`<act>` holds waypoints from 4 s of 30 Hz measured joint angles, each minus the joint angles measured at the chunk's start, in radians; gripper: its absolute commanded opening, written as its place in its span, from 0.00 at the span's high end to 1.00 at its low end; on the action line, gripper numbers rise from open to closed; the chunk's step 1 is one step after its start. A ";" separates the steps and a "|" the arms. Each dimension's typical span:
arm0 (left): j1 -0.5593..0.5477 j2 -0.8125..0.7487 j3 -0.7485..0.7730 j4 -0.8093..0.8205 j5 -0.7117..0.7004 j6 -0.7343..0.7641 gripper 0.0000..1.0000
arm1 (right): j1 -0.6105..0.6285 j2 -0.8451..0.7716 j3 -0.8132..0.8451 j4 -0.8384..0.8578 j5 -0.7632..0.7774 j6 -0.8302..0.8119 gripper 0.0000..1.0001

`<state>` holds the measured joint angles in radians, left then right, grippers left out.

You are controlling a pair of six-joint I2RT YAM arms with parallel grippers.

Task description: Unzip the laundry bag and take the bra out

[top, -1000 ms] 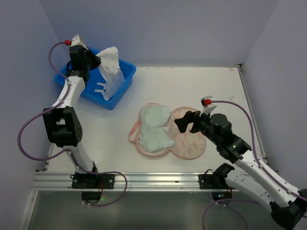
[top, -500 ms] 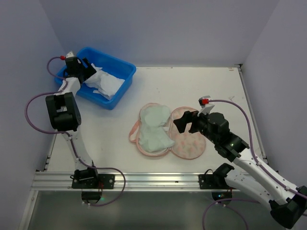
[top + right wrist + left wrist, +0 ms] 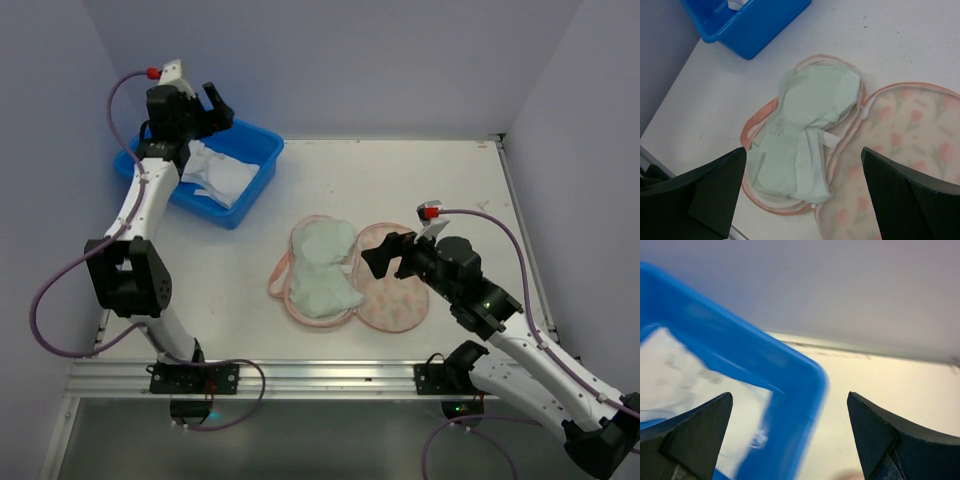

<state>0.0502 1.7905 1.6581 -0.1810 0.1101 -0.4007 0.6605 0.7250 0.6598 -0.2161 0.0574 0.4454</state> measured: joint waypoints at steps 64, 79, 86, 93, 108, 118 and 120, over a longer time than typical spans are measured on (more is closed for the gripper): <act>-0.599 0.153 -0.375 -0.144 0.024 0.092 1.00 | 0.000 -0.025 -0.047 0.004 -0.024 0.034 0.01; -0.601 -0.227 -0.253 -0.164 0.007 0.098 1.00 | 0.000 -0.153 -0.075 0.000 0.061 0.046 0.01; -0.504 -0.322 0.041 -0.200 -0.076 0.098 1.00 | 0.000 -0.209 -0.085 0.000 0.116 0.057 0.01; -0.233 -0.265 0.345 -0.259 -0.133 0.071 1.00 | -0.001 -0.187 -0.085 -0.001 0.114 0.060 0.01; 0.089 -0.074 0.158 -0.108 -0.180 -0.071 1.00 | 0.000 -0.141 -0.085 -0.001 0.081 0.060 0.01; 0.067 -0.034 0.012 0.082 -0.020 -0.257 1.00 | -0.001 -0.102 -0.085 -0.001 0.081 0.059 0.01; 0.060 -0.034 -0.036 0.138 0.014 -0.305 1.00 | 0.000 -0.092 -0.085 -0.001 0.081 0.059 0.01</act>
<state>0.1104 1.7561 1.6218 -0.0429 0.1242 -0.7059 0.6601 0.6334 0.5743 -0.2169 0.1383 0.5041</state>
